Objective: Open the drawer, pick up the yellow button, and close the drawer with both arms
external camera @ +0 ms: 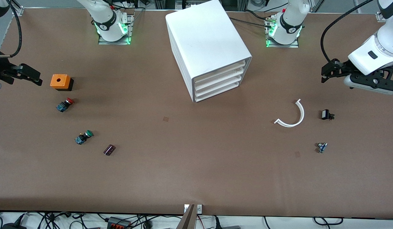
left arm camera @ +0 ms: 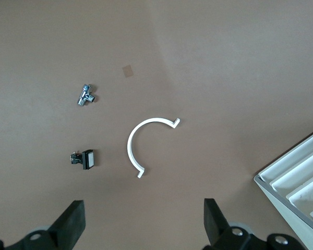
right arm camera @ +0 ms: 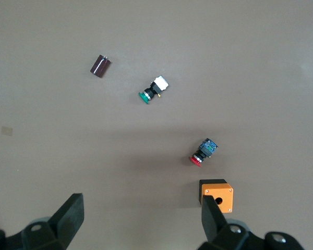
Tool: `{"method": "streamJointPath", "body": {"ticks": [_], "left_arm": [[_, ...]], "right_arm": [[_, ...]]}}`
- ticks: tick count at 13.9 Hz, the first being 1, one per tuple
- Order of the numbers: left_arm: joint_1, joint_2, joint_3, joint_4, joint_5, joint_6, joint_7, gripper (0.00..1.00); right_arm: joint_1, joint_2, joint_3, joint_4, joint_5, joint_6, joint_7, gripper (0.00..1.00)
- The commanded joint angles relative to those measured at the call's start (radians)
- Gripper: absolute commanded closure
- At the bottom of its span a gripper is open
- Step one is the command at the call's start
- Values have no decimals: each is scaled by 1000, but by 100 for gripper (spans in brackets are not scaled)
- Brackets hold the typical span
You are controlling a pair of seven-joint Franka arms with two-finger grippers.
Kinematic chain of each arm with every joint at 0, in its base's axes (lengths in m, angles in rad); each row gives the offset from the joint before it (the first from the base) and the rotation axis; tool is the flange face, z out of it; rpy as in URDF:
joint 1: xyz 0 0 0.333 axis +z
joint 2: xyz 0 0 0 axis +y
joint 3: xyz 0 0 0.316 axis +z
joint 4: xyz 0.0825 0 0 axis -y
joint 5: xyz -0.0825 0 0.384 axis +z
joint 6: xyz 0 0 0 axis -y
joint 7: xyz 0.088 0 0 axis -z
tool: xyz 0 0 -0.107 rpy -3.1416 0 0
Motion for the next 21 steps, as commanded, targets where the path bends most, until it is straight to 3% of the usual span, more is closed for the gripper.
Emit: {"method": "streamJointPath", "body": {"ticks": [1,18,21], "left_arm": [[8,-6,-10,12,18,-20,-4,0],[6,-7,-10,14,13,-44,-4,0],[8,-3,-10,14,13,-46,-1,0]], "right_arm": [[2,-12,1,-14,-4,3,3,0],[5,-3,2,-10,0,-29,-10,0],[71,6,2,-8,77,-19,2,0]]}}
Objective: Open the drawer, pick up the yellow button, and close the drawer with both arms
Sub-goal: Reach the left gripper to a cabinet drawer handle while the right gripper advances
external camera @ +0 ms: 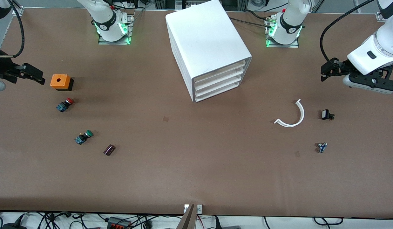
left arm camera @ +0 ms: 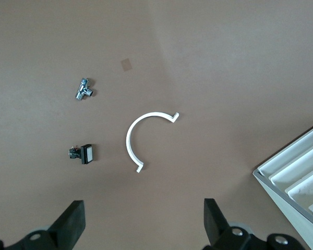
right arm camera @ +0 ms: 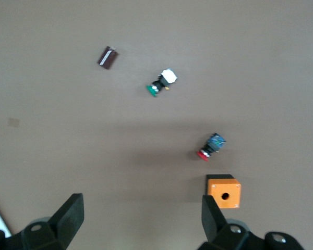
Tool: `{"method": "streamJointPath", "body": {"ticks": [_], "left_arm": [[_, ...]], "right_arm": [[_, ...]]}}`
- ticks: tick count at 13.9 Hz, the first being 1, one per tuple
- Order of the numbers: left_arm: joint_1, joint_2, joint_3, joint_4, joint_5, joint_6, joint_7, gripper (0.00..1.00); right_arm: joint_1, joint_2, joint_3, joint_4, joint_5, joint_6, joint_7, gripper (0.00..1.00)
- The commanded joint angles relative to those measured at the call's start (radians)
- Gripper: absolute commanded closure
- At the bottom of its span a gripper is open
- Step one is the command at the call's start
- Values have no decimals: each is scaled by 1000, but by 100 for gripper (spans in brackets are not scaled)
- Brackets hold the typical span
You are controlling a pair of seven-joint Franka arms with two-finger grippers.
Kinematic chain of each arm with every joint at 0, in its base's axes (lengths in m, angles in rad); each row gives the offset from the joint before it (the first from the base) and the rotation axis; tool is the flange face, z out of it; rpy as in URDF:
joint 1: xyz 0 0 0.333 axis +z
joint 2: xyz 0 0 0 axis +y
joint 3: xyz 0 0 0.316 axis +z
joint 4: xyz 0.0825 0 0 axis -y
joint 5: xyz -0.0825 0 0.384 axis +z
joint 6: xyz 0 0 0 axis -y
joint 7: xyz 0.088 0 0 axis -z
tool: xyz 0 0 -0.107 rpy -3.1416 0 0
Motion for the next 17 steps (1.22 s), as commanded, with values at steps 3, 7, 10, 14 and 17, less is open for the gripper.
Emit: {"method": "streamJointPath", "body": {"ticks": [3,7,10,14,17], "left_arm": [[8,14,-8,14,14,-22,-4,0],[8,31,-8,15,-86,-113,11,0],[11,76,-8,15,-236,-193,12,0],[-3,190,-9,14,-511,-287,38,0],[-1,293,-9,-5,-667,-318,245,0]], "right_arm": [[151,50,-1,-3,63,83,7,0],[295,124,-1,28,114,172,7,0],[364,175,-1,83,114,175,7,0],[433,184,-2,87,99,177,6,0],[424,193,-2,83,100,177,6,0]]}}
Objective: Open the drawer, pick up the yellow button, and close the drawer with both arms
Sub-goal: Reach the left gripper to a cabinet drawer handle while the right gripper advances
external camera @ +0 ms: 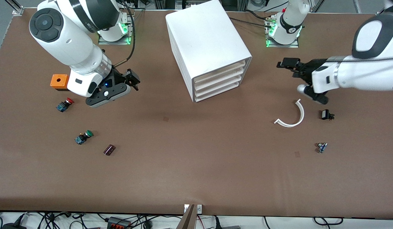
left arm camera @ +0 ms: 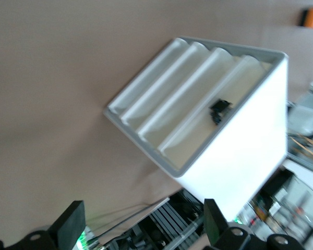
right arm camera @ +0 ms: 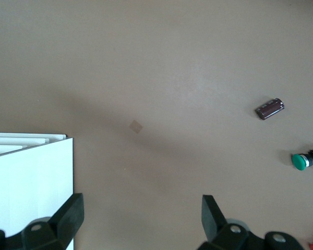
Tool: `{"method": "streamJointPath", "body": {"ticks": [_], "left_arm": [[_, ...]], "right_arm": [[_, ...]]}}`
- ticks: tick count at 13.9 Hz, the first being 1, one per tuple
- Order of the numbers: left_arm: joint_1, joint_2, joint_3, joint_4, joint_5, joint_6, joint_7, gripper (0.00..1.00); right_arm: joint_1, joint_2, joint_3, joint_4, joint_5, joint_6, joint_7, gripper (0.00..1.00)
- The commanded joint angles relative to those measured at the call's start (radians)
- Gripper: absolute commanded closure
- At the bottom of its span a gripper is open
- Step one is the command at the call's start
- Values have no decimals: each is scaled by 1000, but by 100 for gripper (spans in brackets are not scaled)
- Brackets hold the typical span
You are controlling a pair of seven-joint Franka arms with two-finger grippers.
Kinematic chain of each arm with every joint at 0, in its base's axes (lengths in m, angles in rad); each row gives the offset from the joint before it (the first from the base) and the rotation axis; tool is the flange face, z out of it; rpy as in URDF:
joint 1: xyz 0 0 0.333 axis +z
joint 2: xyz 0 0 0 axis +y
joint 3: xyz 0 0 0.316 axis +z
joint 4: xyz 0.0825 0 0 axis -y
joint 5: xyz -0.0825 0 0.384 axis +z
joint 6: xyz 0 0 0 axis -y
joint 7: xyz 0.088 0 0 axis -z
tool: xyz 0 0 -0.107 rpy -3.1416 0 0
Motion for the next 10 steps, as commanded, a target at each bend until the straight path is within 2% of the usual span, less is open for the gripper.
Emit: {"method": "streamJointPath", "body": {"ticks": [1,4,6,8,10], "left_arm": [[20,105,-3,-3,-147,-46,192,0],[37,187,-3,-84,-388,-27,371,0],[36,185,-3,-188,-514,12,489,0],[24,188,-3,-275,-603,59,629,0],[-2,185,-9,-325,-654,88,663,6]], "right_arm": [[-3,29,-14,19,10,-6,-1,0],[2,35,-15,19,10,-4,-1,0],[6,35,-15,19,5,-8,-1,0],[8,26,-15,22,1,-8,-3,0],[5,-3,-14,27,5,-17,-9,0]]}}
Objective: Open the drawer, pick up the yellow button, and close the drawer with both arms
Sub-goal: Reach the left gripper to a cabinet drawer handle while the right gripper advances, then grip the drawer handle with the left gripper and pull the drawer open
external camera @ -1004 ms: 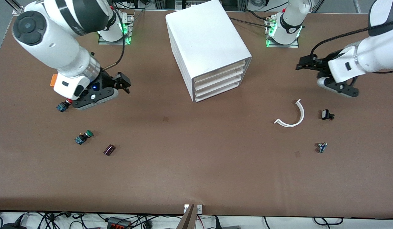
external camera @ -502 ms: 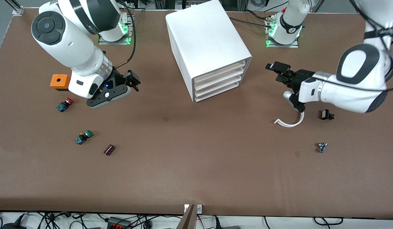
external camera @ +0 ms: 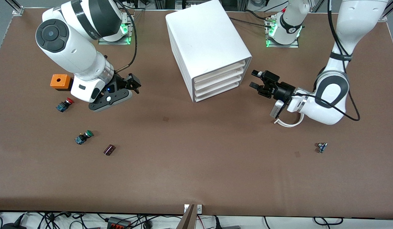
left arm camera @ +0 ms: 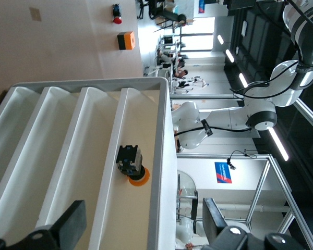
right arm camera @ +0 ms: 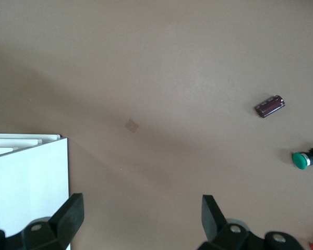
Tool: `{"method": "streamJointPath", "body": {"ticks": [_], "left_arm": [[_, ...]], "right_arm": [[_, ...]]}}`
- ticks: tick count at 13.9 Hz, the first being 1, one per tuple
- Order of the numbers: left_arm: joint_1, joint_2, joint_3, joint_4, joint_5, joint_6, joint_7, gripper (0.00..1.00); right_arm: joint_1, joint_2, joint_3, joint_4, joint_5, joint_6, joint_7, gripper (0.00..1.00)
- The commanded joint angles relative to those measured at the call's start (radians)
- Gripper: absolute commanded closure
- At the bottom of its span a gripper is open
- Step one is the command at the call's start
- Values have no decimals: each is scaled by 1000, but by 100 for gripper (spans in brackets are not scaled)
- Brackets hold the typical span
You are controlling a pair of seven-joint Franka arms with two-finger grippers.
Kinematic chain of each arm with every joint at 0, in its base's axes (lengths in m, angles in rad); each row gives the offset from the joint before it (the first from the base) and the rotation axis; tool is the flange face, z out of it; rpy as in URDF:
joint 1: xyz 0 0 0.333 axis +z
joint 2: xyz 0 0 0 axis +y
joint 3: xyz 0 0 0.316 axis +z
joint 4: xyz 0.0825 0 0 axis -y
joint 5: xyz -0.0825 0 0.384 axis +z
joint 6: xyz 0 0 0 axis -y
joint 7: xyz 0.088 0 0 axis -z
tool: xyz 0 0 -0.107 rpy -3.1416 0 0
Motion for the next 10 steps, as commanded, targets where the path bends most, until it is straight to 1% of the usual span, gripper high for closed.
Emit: {"method": "streamJointPath", "body": {"ticks": [1,3,4,5,6,8,9,10], "left_arm": [[-29,-38,-9,-92,-70,52,60,8],[-49,-32,-14,-109,-76,104,75,12],[-55,-27,-21,-109,-79,107,77,14],[-65,-21,-29,-117,-79,108,81,18],[-69,-21,-31,-143,-85,122,100,20],[-72,2,-32,-169,-113,144,207,31],[-75,14,-44,-172,-116,142,224,38],[-75,14,-58,-190,-121,145,224,40]], "right_arm": [[4,-30,-2,24,13,-18,-8,0],[10,-20,2,33,13,-21,-9,0],[19,-11,2,35,15,-19,-6,0],[26,-7,2,38,13,-19,-8,0],[34,6,0,38,15,-18,-8,0],[37,16,2,35,13,-19,-5,0],[43,21,0,32,1,-22,7,0],[40,33,-2,32,-2,-30,20,0]]}}
